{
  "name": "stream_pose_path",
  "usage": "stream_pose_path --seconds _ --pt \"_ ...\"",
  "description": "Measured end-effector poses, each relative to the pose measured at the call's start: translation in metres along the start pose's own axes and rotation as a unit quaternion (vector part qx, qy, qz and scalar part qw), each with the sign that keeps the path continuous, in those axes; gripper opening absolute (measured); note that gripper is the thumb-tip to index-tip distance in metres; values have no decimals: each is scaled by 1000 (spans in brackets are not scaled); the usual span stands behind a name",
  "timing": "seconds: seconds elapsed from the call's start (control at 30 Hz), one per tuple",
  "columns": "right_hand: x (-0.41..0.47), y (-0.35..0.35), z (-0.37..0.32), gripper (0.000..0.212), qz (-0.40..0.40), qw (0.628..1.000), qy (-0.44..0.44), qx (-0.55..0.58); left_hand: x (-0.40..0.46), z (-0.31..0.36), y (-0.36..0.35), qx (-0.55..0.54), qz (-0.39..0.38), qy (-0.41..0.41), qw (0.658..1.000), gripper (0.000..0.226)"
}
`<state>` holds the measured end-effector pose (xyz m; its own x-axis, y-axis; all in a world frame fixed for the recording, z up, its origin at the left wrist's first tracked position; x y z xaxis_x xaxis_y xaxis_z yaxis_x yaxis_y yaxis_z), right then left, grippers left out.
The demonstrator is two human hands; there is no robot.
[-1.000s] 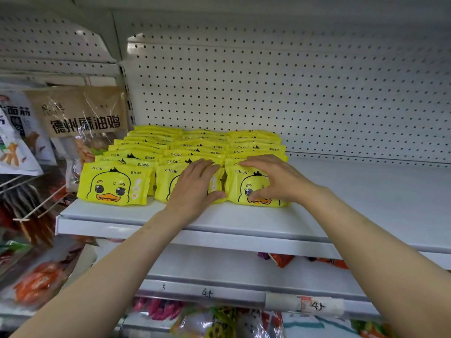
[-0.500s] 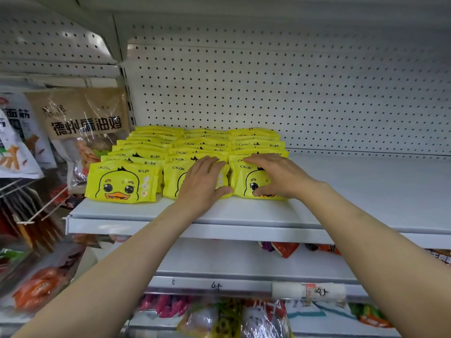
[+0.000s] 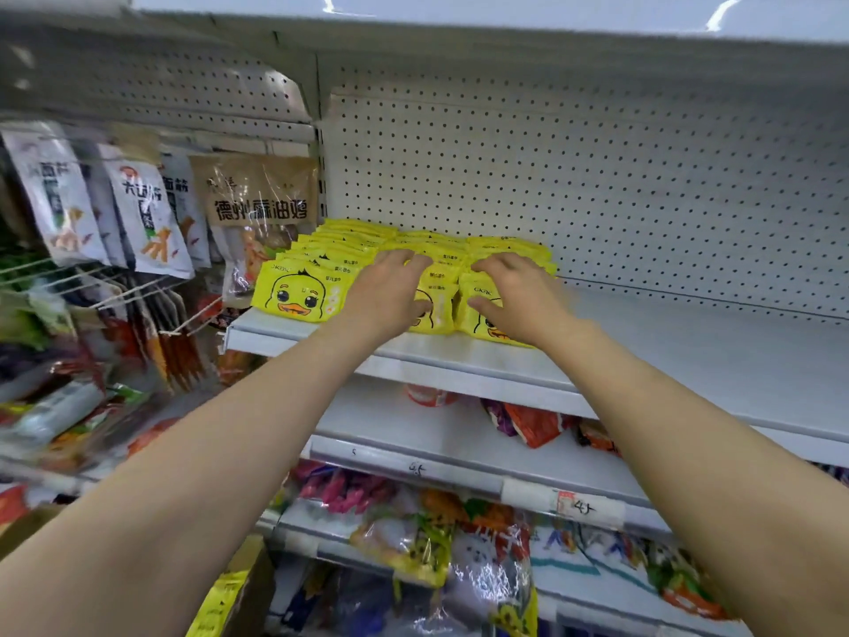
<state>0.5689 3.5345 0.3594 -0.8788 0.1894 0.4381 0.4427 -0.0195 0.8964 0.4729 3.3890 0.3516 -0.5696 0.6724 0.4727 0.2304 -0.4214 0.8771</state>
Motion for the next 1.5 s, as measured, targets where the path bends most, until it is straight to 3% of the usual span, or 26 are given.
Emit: stream_pose_path --seconds 0.23,0.43,0.87,1.2,1.37,1.5 --pt "-42 12 -93 49 42 995 83 45 -110 -28 65 63 82 98 990 53" --pt "-66 -12 -195 62 -15 979 163 122 -212 -75 98 124 49 169 977 50" --pt "-68 -88 -383 56 -84 943 265 182 -352 -209 125 191 35 280 940 53" --pt "-19 -239 -507 50 -190 937 236 175 -393 -388 50 124 -71 303 942 50" --pt "-30 -332 -531 49 -278 929 185 160 -423 -459 -27 71 -181 291 937 52" --pt "-71 -407 -536 50 -412 882 133 184 -463 -485 -97 -5 -280 305 910 58"
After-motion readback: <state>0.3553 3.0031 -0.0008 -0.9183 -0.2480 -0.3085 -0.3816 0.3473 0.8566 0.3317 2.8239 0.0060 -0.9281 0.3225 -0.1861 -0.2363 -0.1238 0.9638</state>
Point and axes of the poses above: each hand's wrist, its own x-axis towards the middle knuckle, its own y-axis out of the back of the hand, z = x × y, the point moved 6 cm from there along x, towards the middle knuckle, and after that the axes turned 3 degrees about x, right-handed, at the moved point
